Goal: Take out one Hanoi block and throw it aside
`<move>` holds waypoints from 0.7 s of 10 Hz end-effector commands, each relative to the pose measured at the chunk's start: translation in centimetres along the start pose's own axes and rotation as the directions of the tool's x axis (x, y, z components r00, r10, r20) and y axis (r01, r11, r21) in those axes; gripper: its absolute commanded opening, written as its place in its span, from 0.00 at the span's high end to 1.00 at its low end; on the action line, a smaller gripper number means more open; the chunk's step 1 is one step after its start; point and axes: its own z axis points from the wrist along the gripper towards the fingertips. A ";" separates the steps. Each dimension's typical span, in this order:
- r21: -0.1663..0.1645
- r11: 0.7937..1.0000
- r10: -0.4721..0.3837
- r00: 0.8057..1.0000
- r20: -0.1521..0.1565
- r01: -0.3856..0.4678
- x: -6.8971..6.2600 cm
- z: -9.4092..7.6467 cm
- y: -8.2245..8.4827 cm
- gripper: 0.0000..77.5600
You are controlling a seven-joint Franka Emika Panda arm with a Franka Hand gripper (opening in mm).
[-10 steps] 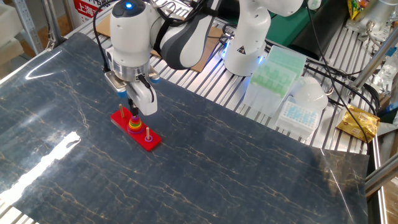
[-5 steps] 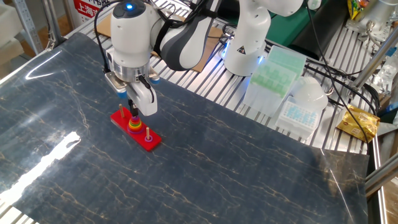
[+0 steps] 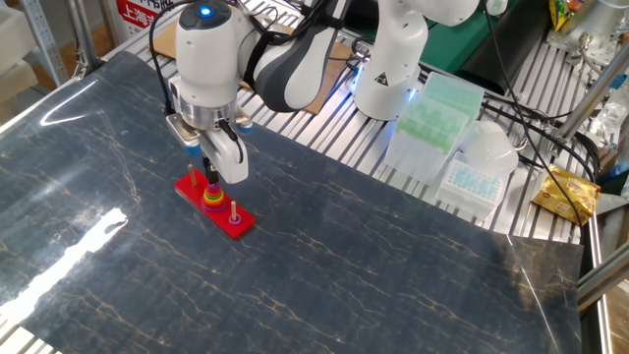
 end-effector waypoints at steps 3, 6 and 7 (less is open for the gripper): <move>0.001 1.000 0.000 1.000 0.005 0.000 -0.1 -0.1 0.0 1.00; 0.001 1.000 0.000 1.000 0.005 0.000 -0.1 -0.1 0.0 0.00; 0.001 1.000 0.000 1.000 0.005 0.000 -0.1 -0.1 0.0 0.00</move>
